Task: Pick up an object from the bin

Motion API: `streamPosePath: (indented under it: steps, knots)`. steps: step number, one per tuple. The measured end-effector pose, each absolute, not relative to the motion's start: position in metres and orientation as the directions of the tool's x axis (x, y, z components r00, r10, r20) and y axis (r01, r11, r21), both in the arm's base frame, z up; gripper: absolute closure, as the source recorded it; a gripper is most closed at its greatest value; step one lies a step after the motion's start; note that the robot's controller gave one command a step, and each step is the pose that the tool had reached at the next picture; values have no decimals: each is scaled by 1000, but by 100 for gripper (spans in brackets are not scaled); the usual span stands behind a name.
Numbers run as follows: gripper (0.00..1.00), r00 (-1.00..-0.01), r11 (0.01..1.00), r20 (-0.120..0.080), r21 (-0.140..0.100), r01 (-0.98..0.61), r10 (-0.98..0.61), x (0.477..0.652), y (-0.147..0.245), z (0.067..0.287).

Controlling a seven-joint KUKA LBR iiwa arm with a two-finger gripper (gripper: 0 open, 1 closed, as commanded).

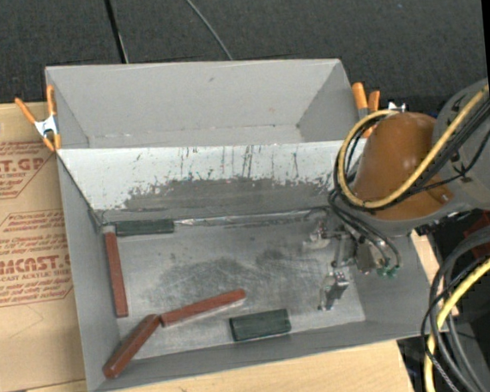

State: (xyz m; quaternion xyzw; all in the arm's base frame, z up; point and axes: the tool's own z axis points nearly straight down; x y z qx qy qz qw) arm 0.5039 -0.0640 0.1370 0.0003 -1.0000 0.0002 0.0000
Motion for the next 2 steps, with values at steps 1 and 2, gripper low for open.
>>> streamPosePath:
  steps: [1,2]
  knots:
    - [0,-1000,1000,0,0,-1,-1,504,-64,137]
    - [0,-999,999,-2,1,43,43,502,5,90]
